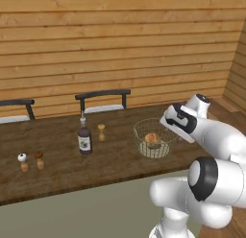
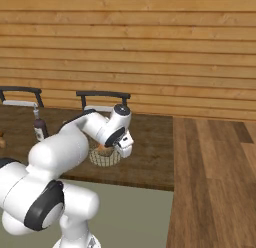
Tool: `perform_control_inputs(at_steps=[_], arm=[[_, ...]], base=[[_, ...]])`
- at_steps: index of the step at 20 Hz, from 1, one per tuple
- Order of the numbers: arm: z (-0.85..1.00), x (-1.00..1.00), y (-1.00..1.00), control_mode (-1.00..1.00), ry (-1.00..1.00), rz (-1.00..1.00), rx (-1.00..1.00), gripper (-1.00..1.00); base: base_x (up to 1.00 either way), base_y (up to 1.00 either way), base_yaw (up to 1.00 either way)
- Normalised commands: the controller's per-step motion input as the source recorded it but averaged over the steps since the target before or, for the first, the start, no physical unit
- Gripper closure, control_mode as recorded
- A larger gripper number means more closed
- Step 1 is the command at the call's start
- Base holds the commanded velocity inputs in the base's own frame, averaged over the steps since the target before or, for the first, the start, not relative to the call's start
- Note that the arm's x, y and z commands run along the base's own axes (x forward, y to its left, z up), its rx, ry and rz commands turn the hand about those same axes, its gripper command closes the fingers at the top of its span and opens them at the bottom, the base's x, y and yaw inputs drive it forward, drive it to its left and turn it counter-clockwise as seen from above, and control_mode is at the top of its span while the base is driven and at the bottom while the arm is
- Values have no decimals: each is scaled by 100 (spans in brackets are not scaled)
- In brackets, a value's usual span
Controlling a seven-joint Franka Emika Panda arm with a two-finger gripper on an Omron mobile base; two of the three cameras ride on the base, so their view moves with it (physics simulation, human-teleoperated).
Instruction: Open the cabinet, pick up the bread from the cabinet and place it in the basket. Then move the basket to the dining counter.
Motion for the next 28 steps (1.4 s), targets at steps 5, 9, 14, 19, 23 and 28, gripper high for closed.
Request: perform_control_inputs(at_steps=[5,9,14,19,23,28], arm=[[10,5,-3,-100,18,-1,-4,-100],[51,0,0,-100,33,-1,-18,-100],[75,-29,0,-100,8,6,-16,-100],[57,-75,9,-100,-8,30,-14,-100],[57,-96,35,-100,-18,33,-20,-100],[39,-82,63,-100,-17,32,-17,-100]], base=[[0,0,0],[0,0,0],[0,0,0],[0,0,0],[0,0,0],[0,0,0]])
